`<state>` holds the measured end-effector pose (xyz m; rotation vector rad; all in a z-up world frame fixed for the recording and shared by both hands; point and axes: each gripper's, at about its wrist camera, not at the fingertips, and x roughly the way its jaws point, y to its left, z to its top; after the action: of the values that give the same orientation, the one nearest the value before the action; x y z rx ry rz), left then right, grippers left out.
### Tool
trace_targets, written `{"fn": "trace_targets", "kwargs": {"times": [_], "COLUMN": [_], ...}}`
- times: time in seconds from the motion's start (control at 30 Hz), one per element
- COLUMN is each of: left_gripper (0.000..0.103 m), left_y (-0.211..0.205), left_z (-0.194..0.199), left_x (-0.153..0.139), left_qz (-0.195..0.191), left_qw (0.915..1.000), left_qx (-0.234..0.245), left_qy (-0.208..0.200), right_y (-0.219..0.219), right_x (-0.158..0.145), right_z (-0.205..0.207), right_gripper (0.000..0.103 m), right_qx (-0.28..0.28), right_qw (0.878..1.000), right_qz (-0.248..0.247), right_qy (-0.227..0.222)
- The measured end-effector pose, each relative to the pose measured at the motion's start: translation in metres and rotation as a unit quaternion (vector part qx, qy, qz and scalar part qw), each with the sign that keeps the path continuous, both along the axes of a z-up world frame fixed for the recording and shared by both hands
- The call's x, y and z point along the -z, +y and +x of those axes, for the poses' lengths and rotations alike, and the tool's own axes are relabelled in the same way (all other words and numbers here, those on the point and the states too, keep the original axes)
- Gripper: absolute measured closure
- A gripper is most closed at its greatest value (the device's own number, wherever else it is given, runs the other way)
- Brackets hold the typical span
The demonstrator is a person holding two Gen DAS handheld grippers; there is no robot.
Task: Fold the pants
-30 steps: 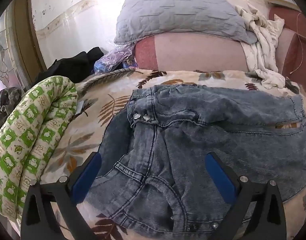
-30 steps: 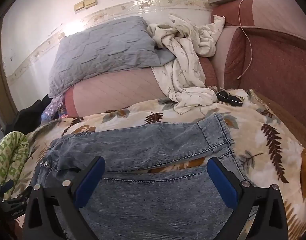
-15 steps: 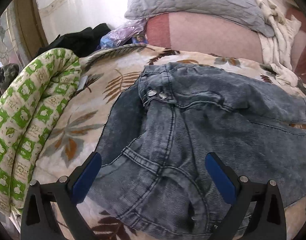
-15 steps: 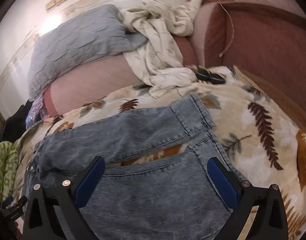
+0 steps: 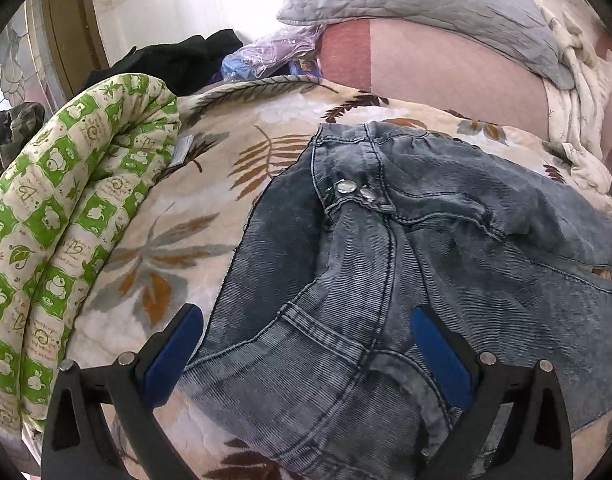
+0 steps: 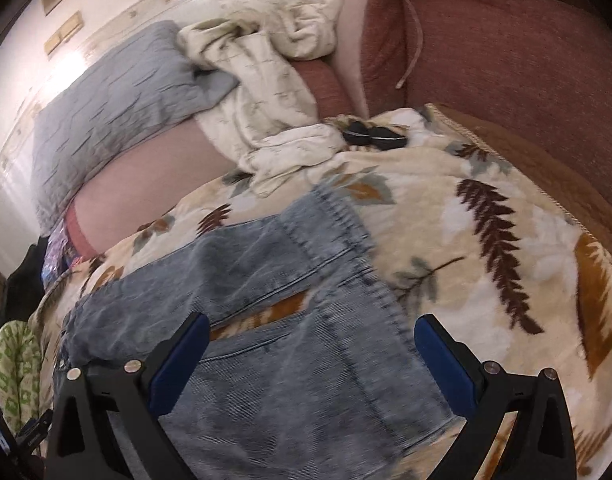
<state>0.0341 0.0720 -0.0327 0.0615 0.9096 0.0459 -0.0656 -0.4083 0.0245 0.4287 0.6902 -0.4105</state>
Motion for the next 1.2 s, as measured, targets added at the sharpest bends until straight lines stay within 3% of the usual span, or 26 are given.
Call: {"fn": "trace_targets", "kwargs": {"times": [0.23, 0.3, 0.5, 0.77, 0.83, 1.0, 1.07, 1.17, 1.2], "left_gripper": [0.0, 0.0, 0.0, 0.0, 0.0, 0.002, 0.014, 0.041, 0.055], "left_y": [0.004, 0.005, 0.027, 0.045, 0.039, 0.023, 0.016, 0.008, 0.006], "left_z": [-0.002, 0.001, 0.015, 0.152, 0.2, 0.257, 0.264, 0.275, 0.277], "left_x": [0.011, 0.012, -0.03, -0.071, -0.061, -0.028, -0.015, 0.012, 0.02], "left_qz": [0.001, -0.01, -0.026, -0.006, -0.017, -0.046, -0.059, -0.069, -0.081], "left_qw": [0.9995, 0.9996, 0.9976, 0.9999, 0.9987, 0.9923, 0.9896, 0.9817, 0.9784], "left_qx": [0.017, 0.025, 0.03, -0.008, -0.009, -0.023, -0.019, -0.015, -0.013], "left_qy": [-0.025, -0.007, -0.056, -0.005, 0.047, 0.113, 0.13, 0.177, 0.19], "right_y": [-0.037, -0.042, -0.06, -0.067, -0.068, -0.067, -0.07, -0.076, -0.079], "right_x": [0.018, 0.023, 0.027, 0.001, -0.003, -0.001, 0.006, 0.008, 0.008], "right_z": [-0.01, -0.009, 0.014, 0.077, 0.087, 0.102, 0.109, 0.124, 0.131], "right_gripper": [0.0, 0.0, 0.0, 0.0, 0.0, 0.0, 0.0, 0.0, 0.0], "right_qx": [0.029, 0.026, 0.016, -0.002, -0.005, -0.013, -0.018, -0.03, -0.038], "right_qw": [0.999, 0.999, 0.996, 0.995, 0.996, 0.998, 0.998, 0.998, 0.997], "right_qz": [0.015, 0.018, 0.081, 0.092, 0.083, 0.064, 0.067, 0.062, 0.069], "right_qy": [0.01, 0.008, -0.016, -0.022, -0.02, -0.017, -0.01, 0.001, 0.003]}}
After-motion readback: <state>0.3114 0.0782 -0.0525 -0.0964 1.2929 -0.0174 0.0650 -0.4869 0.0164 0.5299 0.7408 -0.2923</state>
